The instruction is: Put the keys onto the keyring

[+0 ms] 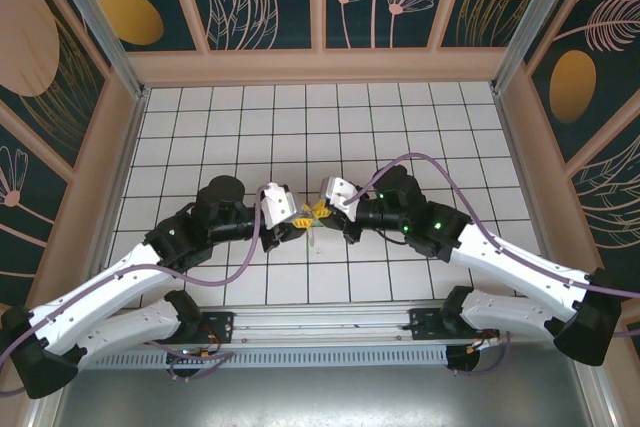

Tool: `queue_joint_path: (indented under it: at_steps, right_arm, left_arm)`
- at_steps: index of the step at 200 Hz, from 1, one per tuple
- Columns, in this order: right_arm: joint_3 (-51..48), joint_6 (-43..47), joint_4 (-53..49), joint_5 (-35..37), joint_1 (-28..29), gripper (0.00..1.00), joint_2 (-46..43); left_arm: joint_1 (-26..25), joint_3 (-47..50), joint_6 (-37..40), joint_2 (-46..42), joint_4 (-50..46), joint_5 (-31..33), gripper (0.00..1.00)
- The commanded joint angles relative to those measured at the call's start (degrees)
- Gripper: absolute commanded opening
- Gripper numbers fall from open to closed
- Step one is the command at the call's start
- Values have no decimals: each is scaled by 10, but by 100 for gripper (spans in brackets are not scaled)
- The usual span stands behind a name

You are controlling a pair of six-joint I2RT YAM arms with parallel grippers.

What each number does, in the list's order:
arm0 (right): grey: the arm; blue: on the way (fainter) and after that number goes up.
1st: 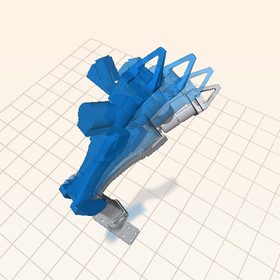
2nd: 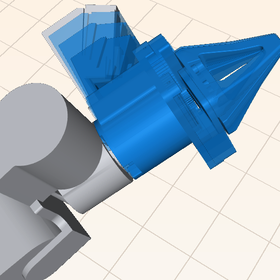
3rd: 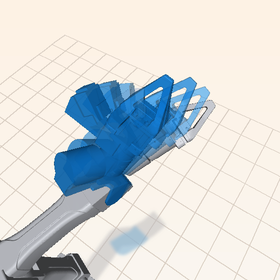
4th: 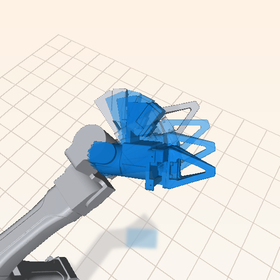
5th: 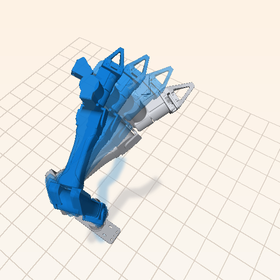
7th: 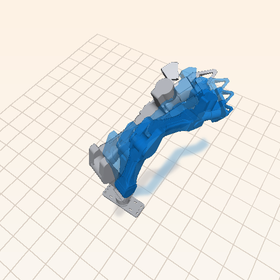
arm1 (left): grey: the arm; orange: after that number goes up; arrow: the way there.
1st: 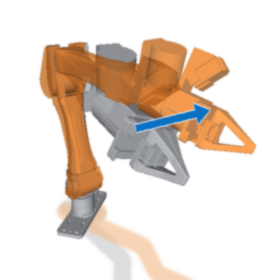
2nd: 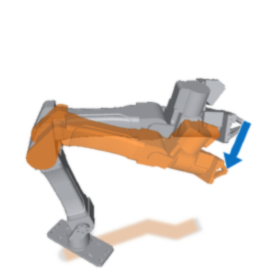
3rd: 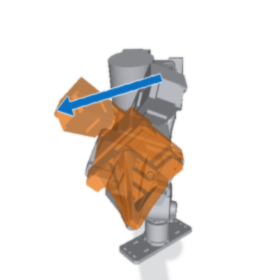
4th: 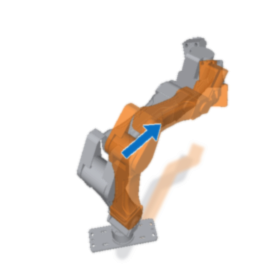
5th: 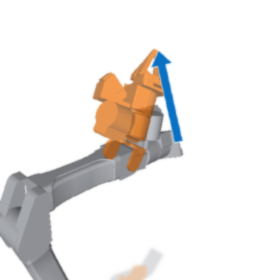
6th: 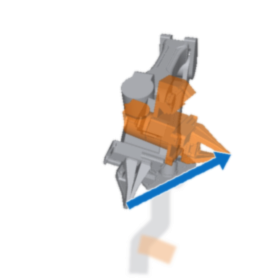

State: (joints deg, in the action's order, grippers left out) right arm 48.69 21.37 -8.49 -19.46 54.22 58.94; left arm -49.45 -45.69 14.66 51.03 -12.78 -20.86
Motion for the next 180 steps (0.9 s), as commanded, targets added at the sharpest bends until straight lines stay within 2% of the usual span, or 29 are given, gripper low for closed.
queue_joint_path:
  at_steps: [1, 59, 125, 160, 180]
  right_arm:
    - [25, 27, -32, 9, -1, 0, -2]
    - [33, 46, -51, -24, 0, 0, 7]
    - [30, 44, -40, -46, 2, 0, -2]
    - [28, 44, -35, -48, 2, 0, -3]
    - [25, 43, -30, -49, 2, 0, -7]
  left_arm:
    - [-1, -17, 12, -3, -17, -1, 24]
    - [-1, -28, 21, 5, -30, -1, 21]
    - [-1, -19, 21, 29, 1, -19, 20]
    - [-1, -19, 21, 33, 8, -27, 12]
    - [-1, -14, 20, 31, 16, -29, 0]
